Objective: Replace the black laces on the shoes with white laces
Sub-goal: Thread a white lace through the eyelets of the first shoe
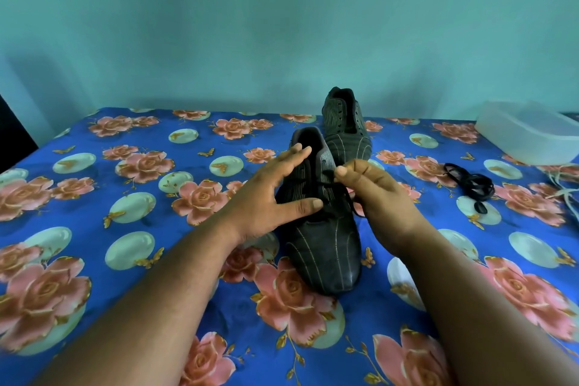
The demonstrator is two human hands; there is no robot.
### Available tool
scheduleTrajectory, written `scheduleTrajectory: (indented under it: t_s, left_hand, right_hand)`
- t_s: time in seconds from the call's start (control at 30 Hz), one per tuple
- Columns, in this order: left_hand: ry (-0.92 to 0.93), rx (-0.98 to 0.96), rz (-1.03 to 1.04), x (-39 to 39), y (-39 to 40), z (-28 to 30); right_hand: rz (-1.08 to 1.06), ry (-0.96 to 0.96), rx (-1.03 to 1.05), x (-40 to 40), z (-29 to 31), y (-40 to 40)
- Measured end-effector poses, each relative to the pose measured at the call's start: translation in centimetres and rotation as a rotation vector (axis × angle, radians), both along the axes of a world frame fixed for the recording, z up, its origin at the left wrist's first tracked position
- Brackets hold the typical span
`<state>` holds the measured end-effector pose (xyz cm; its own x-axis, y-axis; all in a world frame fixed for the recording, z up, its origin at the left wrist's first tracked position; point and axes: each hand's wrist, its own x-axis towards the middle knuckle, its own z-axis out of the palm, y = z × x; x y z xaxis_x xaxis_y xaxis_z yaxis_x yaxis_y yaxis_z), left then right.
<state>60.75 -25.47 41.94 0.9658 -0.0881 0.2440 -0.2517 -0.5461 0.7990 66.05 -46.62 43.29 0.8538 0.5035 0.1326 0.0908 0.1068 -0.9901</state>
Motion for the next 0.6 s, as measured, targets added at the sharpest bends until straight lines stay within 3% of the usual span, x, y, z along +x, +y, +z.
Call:
scheduleTrajectory:
  t_s: [0.1,0.17,0.3,0.4,0.6]
  left_hand:
    - [0.013,-0.026,-0.001,-0.1,-0.1,0.0]
    - [0.031,-0.035,0.006,-0.2,-0.2,-0.1]
    - [0.033,-0.05,0.011,-0.2,-0.3,0.0]
    - [0.029,-0.035,0.012,-0.2,-0.3,0.1]
    - [0.032,-0.022,0.001,-0.2,-0.1,0.0]
  right_hand:
    - [-0.153,-0.342,-0.269,-0.2,-0.2,0.4]
    - [-0.187,-0.393,-0.281,0.0,-0.3,0.4]
    - [-0.035,-0.062,0.054,-0.3,0.3,0.0]
    - [-0.07,0.068,0.186,0.0,0.5,0.0]
    - [-0.199,-0.409,-0.307,0.1,-0.5,0.3]
